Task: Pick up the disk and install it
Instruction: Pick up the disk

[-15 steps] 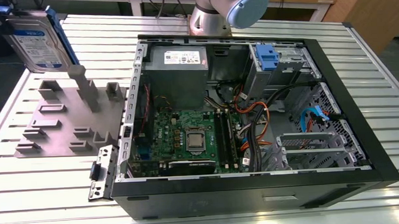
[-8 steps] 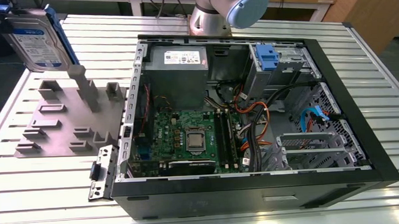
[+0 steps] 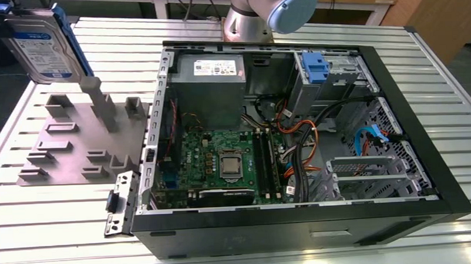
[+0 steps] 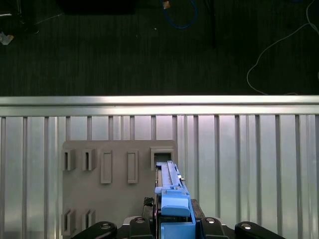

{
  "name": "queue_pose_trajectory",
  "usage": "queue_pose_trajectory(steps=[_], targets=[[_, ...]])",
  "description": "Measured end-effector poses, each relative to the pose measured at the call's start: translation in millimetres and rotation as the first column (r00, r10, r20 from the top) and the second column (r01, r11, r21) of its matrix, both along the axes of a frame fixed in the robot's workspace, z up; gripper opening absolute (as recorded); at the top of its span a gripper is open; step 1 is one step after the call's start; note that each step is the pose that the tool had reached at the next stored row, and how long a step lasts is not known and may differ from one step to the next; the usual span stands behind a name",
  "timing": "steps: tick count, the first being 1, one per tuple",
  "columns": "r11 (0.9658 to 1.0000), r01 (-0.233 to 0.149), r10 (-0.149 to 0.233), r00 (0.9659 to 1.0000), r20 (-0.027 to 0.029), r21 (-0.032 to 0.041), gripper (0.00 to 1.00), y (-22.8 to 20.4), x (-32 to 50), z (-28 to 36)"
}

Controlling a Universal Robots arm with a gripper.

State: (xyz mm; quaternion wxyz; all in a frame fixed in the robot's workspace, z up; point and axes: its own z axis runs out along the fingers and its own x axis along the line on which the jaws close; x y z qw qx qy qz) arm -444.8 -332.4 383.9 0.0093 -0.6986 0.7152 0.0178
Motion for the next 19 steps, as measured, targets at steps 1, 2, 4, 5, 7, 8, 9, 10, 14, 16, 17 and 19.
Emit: queue_pose_trajectory(steps=[1, 2, 4, 5, 7, 8, 9, 10, 14, 16, 17, 19], targets=[[1.0000, 0.000, 0.000, 1.0000, 0.0000, 0.0000, 0.37, 0.0, 0.0, 0.4], [1.0000, 0.000, 0.000, 1.0000, 0.0000, 0.0000, 0.37, 0.0, 0.0, 0.7], [1.0000, 0.000, 0.000, 1.0000, 0.0000, 0.0000, 0.37, 0.0, 0.0, 1.6], [1.0000, 0.000, 0.000, 1.0000, 0.0000, 0.0000, 0.37, 0.0, 0.0, 2.0], [1.0000, 0.000, 0.000, 1.0000, 0.0000, 0.0000, 0.37, 0.0, 0.0, 3.0], [1.0000, 0.000, 0.000, 1.0000, 0.0001, 0.0000, 0.37, 0.0, 0.0, 3.4], [1.0000, 0.000, 0.000, 1.0000, 0.0000, 0.0000, 0.37, 0.0, 0.0, 3.9], [1.0000, 0.000, 0.000, 1.0000, 0.0000, 0.0000, 0.37, 0.0, 0.0, 4.5], [1.0000, 0.000, 0.000, 1.0000, 0.0000, 0.0000, 0.37, 0.0, 0.0, 6.6], [1.0000, 0.000, 0.000, 1.0000, 0.0000, 0.0000, 0.37, 0.0, 0.0, 7.8], [1.0000, 0.000, 0.000, 1.0000, 0.0000, 0.0000, 0.37, 0.0, 0.0, 8.3], [1.0000, 0.000, 0.000, 1.0000, 0.0000, 0.0000, 0.37, 0.0, 0.0, 9.4]])
